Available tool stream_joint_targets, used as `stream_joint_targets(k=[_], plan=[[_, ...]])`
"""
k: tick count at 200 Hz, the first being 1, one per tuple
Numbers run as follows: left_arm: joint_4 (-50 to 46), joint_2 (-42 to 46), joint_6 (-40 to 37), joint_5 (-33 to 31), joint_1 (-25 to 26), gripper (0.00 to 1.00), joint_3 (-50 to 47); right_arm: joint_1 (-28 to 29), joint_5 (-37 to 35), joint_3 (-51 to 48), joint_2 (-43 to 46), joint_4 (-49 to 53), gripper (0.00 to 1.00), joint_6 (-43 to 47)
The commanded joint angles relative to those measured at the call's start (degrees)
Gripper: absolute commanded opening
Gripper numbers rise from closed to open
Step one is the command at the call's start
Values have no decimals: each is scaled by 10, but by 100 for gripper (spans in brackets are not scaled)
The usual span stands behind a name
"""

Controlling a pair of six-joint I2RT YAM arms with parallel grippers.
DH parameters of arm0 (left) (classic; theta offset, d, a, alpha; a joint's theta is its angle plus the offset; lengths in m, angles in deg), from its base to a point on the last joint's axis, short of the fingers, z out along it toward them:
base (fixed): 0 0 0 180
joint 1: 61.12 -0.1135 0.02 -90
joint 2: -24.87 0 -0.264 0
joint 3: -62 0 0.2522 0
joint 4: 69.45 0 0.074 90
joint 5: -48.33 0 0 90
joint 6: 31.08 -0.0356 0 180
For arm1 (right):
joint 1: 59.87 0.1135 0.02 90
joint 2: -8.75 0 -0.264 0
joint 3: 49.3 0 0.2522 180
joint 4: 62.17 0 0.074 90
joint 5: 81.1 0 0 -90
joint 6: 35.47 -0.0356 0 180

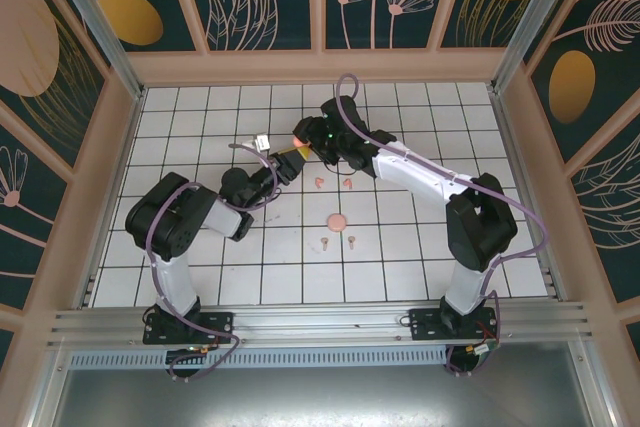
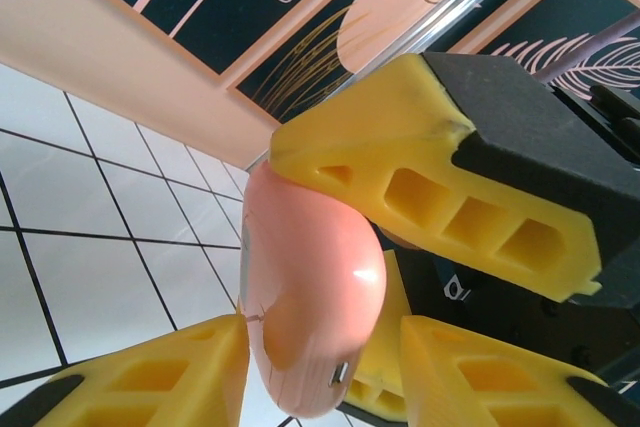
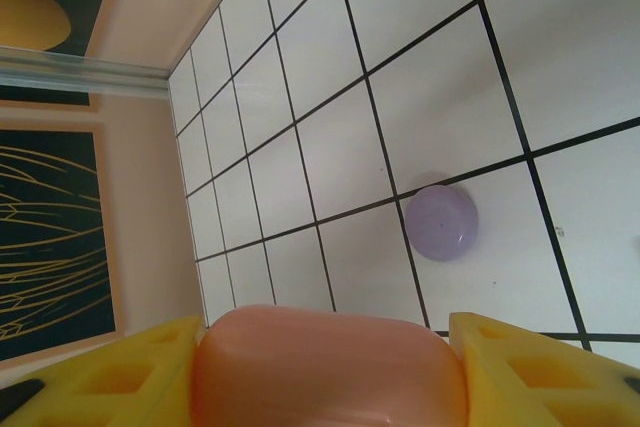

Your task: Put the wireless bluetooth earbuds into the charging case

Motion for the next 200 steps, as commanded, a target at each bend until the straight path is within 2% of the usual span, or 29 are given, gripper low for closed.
stream_joint_targets(k=[1, 52, 101, 111, 119, 133, 147, 176, 200], plan=[[58, -13, 0, -10, 4, 39, 15, 4, 6, 0, 14, -22, 50, -5], [70, -24, 0, -13, 4, 20, 20, 4, 8, -2, 16, -23, 49, -3], [83, -28, 6, -12, 4, 7, 26, 4, 8, -9, 21, -27, 50, -3], [86, -29, 9, -11, 4, 3, 27, 3, 9, -8, 23, -28, 52, -3], [89, -29, 11, -9, 4, 0, 27, 3, 9, -7, 23, -29, 58, -3], [93, -28, 17, -8, 3, 0, 26, 0, 6, -1, 26, -27, 70, -2], [96, -24, 23, -7, 4, 0, 22, -9, 1, -1, 36, -30, 75, -1], [80, -8, 30, 5, 4, 0, 14, -30, -13, -21, 82, -31, 77, 24], [13, 21, 16, 43, -1, 0, 18, -45, -20, -66, 135, -24, 77, 78]])
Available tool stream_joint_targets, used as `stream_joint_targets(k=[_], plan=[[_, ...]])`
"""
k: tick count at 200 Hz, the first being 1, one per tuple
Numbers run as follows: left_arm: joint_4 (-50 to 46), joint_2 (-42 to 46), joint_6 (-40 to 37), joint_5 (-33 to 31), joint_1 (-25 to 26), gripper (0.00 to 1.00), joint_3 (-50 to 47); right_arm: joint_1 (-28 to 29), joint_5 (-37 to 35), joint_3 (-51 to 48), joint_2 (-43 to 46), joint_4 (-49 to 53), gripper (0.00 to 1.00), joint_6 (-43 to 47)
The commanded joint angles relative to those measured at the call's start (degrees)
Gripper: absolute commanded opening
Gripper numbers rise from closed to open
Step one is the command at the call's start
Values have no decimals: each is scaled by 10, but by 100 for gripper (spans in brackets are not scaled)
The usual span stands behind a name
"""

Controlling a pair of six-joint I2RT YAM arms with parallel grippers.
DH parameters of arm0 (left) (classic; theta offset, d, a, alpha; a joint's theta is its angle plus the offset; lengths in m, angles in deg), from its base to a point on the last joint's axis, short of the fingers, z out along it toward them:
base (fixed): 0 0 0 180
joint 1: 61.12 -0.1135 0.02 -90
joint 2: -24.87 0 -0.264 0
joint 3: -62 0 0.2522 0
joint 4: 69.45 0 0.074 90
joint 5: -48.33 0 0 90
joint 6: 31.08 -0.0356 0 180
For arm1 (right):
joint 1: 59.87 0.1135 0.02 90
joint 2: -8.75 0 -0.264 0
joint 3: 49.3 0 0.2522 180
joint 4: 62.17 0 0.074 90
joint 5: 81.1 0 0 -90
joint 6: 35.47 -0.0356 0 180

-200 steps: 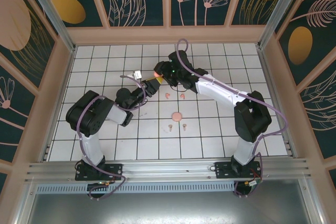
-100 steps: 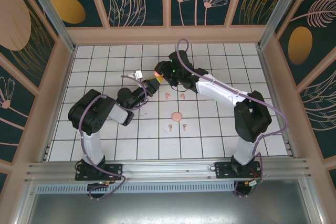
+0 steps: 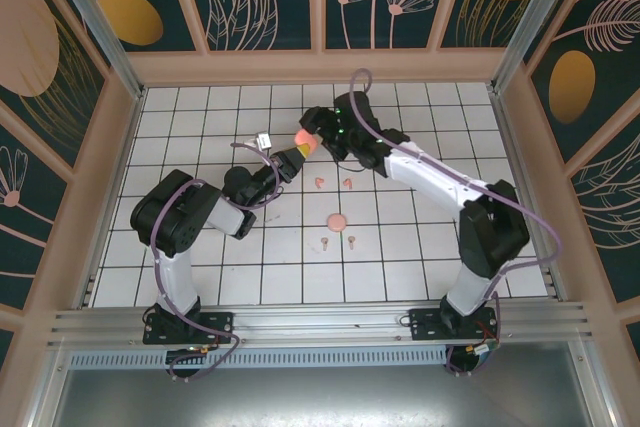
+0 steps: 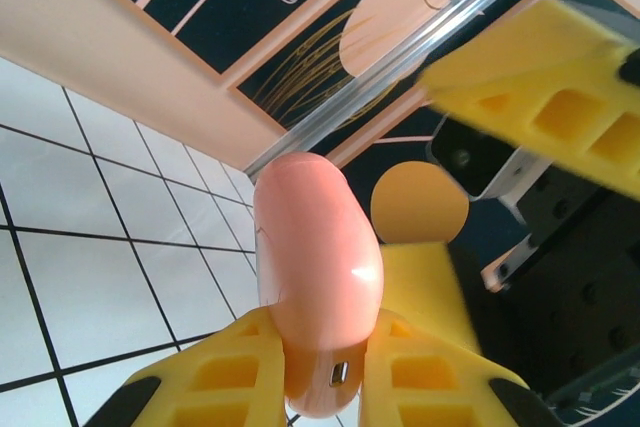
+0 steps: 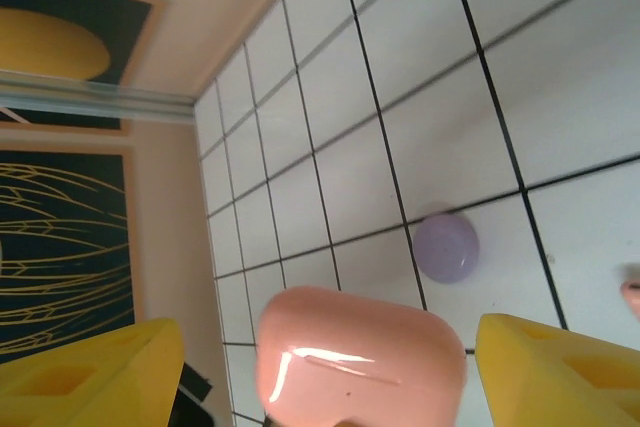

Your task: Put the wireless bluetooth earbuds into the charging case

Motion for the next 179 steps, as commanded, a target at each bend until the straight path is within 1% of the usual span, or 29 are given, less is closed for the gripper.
stream_joint_targets(k=[1, 21, 44, 63, 77, 102, 136, 158, 164, 179], plan=[[3, 40, -3, 42, -2, 0, 5, -17, -13, -39, 77, -13, 77, 59], [-67, 62, -24, 91, -7, 0, 18, -33, 1, -96, 122, -31, 77, 121], [-148, 77, -49, 164, -18, 0, 44, -46, 44, -156, 168, -54, 77, 239], [-173, 80, -59, 218, -26, 0, 56, -46, 105, -203, 203, -90, 77, 336], [-184, 80, -60, 253, -30, 0, 65, -48, 121, -233, 226, -103, 77, 377], [-213, 90, -72, 300, -30, 0, 78, -57, 155, -255, 246, -112, 76, 404], [-252, 111, -92, 340, -30, 0, 91, -57, 206, -247, 226, -125, 76, 407], [-280, 119, -108, 349, -30, 0, 96, -57, 213, -235, 206, -131, 75, 403], [-286, 138, -111, 351, -30, 0, 96, -57, 212, -233, 201, -132, 75, 402], [-294, 147, -115, 356, -30, 0, 95, -57, 208, -228, 191, -134, 74, 400]])
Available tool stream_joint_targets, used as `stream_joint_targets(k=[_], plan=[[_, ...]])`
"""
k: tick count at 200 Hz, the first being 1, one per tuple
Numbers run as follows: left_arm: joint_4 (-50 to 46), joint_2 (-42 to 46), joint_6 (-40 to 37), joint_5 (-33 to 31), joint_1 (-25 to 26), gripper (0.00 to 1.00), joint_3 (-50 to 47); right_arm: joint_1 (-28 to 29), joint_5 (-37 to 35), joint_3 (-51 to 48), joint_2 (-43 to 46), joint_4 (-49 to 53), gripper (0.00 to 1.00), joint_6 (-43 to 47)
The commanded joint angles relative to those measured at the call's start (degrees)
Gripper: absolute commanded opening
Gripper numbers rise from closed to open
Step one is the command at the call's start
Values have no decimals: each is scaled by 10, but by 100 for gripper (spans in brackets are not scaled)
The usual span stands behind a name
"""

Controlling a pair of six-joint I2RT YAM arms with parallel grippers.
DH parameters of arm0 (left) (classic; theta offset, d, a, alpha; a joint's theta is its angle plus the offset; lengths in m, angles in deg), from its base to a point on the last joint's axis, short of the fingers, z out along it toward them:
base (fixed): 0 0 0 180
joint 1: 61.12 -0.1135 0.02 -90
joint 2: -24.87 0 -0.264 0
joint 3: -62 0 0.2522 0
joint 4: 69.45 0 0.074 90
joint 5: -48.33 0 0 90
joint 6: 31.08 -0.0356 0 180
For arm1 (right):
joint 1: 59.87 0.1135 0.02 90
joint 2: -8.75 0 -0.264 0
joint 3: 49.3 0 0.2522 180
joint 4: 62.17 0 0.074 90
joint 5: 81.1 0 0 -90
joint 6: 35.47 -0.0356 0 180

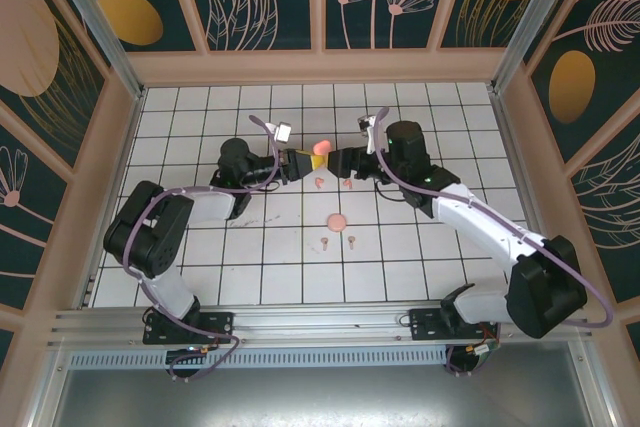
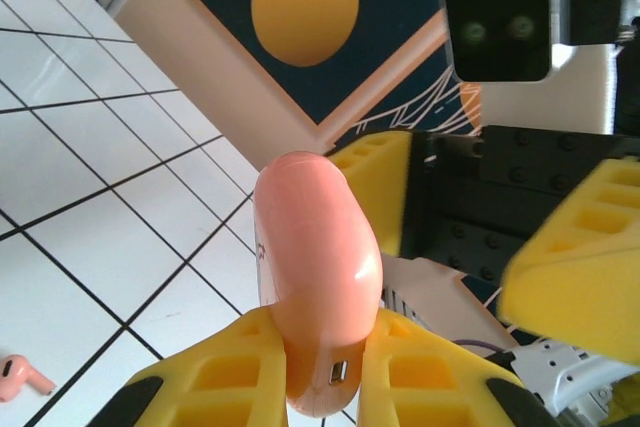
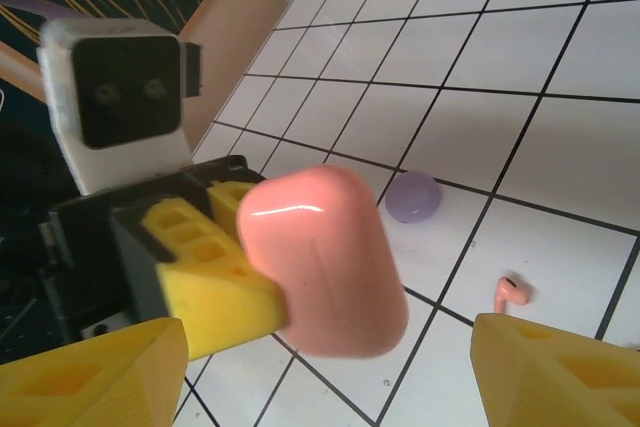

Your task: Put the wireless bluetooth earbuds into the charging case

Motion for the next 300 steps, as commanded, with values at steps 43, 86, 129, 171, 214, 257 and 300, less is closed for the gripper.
stream_joint_targets(k=[43, 86, 129, 171, 214, 257, 300], plan=[[-27, 53, -35, 43, -1, 0, 6, -3, -9, 22, -35, -31, 71, 6], [-35, 76, -46, 43, -1, 0, -2, -40, -10, -9, -35, -50, 68, -13], [-45, 90, -55, 44, -1, 0, -1, -56, -7, -27, -30, -54, 66, -26], [-50, 90, -62, 42, -1, 0, -3, -64, 50, -65, 20, -85, 64, -31], [-24, 88, -49, 49, -1, 0, -8, -66, 143, -95, 35, -176, 52, -77], [-18, 90, -46, 47, -1, 0, -9, -66, 166, -90, 18, -238, 45, -122], [-9, 88, -40, 43, -1, 0, -7, -57, 166, -82, -4, -246, 44, -131]])
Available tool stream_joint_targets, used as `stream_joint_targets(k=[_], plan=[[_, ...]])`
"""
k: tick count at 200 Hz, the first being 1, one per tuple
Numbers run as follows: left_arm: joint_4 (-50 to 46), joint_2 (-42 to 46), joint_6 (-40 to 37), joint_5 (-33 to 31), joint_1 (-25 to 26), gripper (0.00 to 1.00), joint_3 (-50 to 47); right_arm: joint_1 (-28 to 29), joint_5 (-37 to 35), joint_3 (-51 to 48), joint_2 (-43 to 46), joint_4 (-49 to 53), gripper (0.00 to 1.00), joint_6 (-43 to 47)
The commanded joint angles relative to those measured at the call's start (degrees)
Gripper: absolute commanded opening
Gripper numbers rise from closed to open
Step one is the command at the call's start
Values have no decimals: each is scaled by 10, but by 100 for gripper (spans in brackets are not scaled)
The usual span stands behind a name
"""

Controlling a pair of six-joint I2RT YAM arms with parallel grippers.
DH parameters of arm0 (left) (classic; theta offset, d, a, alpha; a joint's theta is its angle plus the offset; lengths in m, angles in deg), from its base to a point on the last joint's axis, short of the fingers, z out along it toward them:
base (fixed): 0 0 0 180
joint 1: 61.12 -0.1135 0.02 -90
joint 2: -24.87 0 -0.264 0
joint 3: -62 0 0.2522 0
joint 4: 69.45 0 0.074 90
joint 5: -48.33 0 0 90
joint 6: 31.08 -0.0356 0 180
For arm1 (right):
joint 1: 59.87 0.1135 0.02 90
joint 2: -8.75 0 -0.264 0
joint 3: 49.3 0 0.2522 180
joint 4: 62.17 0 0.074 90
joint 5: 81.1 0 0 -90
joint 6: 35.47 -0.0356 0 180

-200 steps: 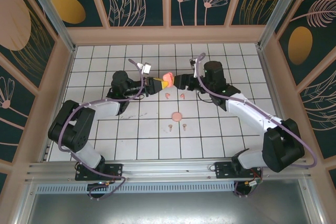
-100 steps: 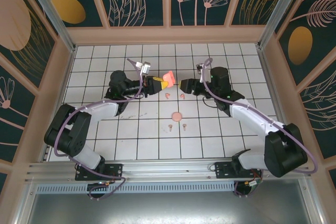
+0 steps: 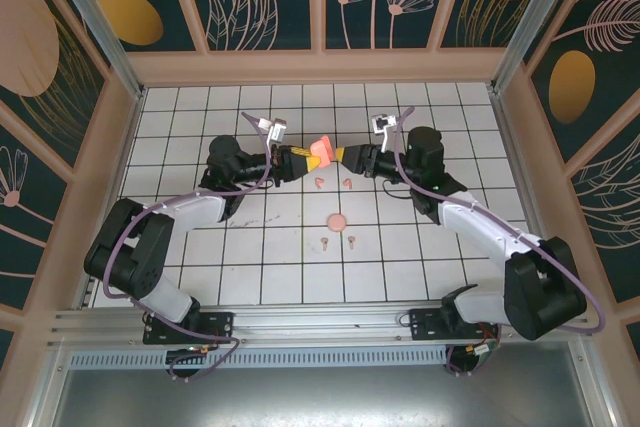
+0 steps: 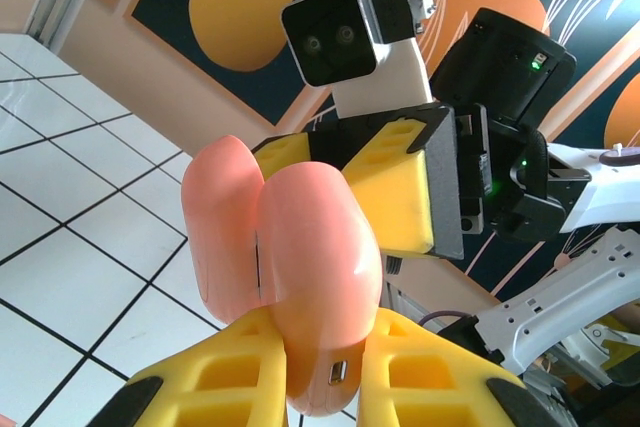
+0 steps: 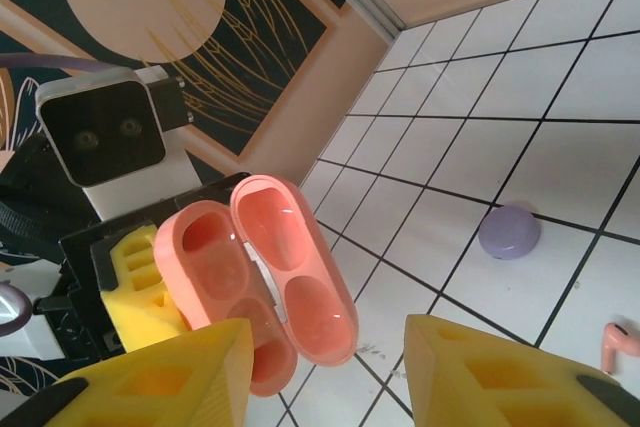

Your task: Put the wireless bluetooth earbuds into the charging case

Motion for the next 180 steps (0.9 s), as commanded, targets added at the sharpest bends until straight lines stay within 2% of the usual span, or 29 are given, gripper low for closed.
stream_joint_targets(k=[1, 131, 160, 180], plan=[[31, 8, 5, 6, 1, 0, -2, 7, 18, 6, -13, -36, 44, -14], [53, -1, 15, 1, 8, 0, -5, 22, 27, 26, -56, -73, 36, -40], [55, -3, 16, 0, 10, 0, -4, 22, 37, 26, -58, -80, 30, -46], [56, -3, 16, -2, 11, 0, -4, 23, 41, 26, -56, -83, 21, -47]])
